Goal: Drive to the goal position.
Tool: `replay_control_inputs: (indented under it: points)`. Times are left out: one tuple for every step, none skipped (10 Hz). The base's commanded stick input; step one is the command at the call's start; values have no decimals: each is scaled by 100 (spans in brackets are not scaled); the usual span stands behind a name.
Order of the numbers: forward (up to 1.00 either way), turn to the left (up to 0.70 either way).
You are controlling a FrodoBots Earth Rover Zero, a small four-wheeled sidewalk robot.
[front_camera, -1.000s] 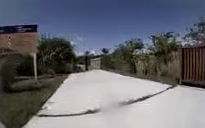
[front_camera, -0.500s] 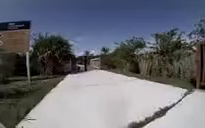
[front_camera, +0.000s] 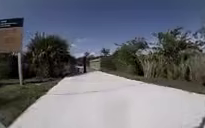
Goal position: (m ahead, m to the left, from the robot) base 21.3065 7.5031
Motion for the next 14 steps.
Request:
replay_control_inputs:
  points:
    - [85,0]
    - [85,0]
    - [85,0]
    - [85,0]
    - [85,0]
    - [85,0]
    - [85,0]
    - [85,0]
    - [85,0]
    - [85,0]
    - [85,0]
    - [85,0]
    - [75,0]
    - [70,0]
